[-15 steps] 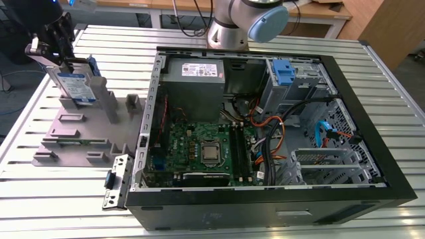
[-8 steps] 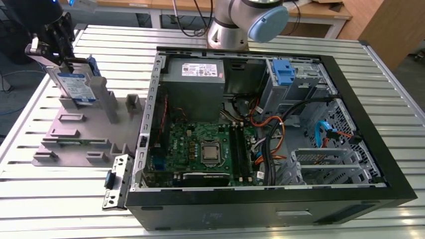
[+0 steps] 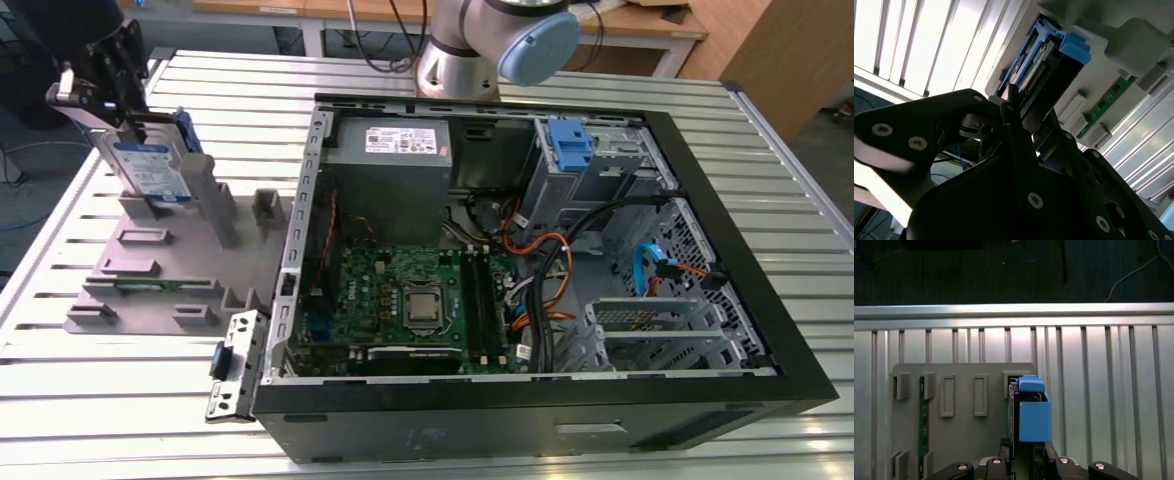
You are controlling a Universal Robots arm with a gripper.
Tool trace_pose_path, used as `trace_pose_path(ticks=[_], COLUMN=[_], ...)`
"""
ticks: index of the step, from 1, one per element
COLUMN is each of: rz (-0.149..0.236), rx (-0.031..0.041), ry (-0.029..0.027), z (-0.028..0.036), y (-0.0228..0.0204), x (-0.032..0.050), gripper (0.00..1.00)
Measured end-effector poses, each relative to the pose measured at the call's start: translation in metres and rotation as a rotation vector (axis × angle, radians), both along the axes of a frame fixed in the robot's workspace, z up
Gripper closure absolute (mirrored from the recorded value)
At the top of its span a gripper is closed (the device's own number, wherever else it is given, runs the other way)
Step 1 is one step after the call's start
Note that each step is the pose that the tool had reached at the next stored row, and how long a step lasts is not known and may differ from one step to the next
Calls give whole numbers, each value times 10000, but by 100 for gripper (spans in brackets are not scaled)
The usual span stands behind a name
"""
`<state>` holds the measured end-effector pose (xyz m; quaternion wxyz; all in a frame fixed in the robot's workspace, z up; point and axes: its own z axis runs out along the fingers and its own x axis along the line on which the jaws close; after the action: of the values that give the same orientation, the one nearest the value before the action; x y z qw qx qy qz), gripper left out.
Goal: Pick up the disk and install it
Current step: 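Pick up the disk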
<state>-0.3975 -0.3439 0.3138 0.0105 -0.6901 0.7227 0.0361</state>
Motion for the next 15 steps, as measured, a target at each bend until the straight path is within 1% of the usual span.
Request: trace_pose_path(ticks=[2, 3, 15], rz=[0, 0, 1], rx=[-1, 0, 12], ry=[1, 1, 0], z=[44, 51, 52], y=[0, 0, 0], x=[0, 0, 0], gripper=[65, 65, 65])
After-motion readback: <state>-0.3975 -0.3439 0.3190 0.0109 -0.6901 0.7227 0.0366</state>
